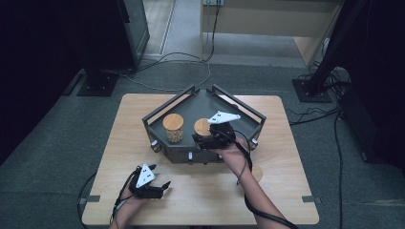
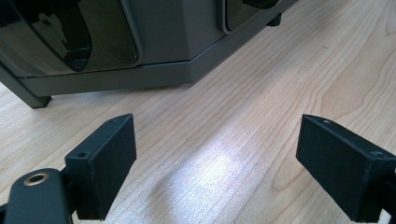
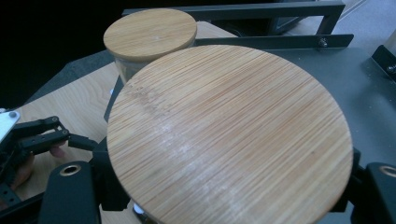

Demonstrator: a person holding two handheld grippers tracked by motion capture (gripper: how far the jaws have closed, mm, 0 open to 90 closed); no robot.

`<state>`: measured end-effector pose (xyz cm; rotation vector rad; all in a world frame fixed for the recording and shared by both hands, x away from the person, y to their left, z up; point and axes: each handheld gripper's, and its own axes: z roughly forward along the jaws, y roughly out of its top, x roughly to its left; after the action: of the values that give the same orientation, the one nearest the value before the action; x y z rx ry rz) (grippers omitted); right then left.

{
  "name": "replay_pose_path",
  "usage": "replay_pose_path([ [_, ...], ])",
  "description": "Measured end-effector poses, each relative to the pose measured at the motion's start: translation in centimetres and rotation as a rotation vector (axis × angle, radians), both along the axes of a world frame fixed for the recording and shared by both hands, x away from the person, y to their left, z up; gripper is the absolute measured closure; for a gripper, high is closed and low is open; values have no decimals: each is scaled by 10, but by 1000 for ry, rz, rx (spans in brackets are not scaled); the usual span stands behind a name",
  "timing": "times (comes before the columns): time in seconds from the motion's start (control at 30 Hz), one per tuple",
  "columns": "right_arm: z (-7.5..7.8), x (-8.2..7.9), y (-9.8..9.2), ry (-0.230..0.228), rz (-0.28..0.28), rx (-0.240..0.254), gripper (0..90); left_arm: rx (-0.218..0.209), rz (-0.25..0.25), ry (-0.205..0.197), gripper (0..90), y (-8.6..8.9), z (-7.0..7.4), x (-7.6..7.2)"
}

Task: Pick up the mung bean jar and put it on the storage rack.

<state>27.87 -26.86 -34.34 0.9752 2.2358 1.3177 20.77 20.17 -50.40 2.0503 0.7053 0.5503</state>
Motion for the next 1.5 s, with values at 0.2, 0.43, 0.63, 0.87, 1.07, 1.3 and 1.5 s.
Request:
replay_pose_path([
  [0.2,1,5,3,-3,-14,-10,249,0,-2,1,121,0,0,0],
  [0.43,-2,11,5,-1,-37,-13,249,1,-2,1,121,0,0,0],
  [0.63,-5,16,6,1,-55,-15,249,0,-3,2,121,0,0,0],
  [0.87,-12,21,5,-1,-76,-11,249,1,-4,2,121,0,0,0],
  [1.07,-16,25,5,10,-91,-5,249,3,-5,2,121,0,0,1],
  [1.3,-20,27,5,23,-110,7,249,6,-5,2,121,0,1,0],
  [1.5,-22,26,7,14,-115,3,248,9,-4,2,121,-1,1,0],
])
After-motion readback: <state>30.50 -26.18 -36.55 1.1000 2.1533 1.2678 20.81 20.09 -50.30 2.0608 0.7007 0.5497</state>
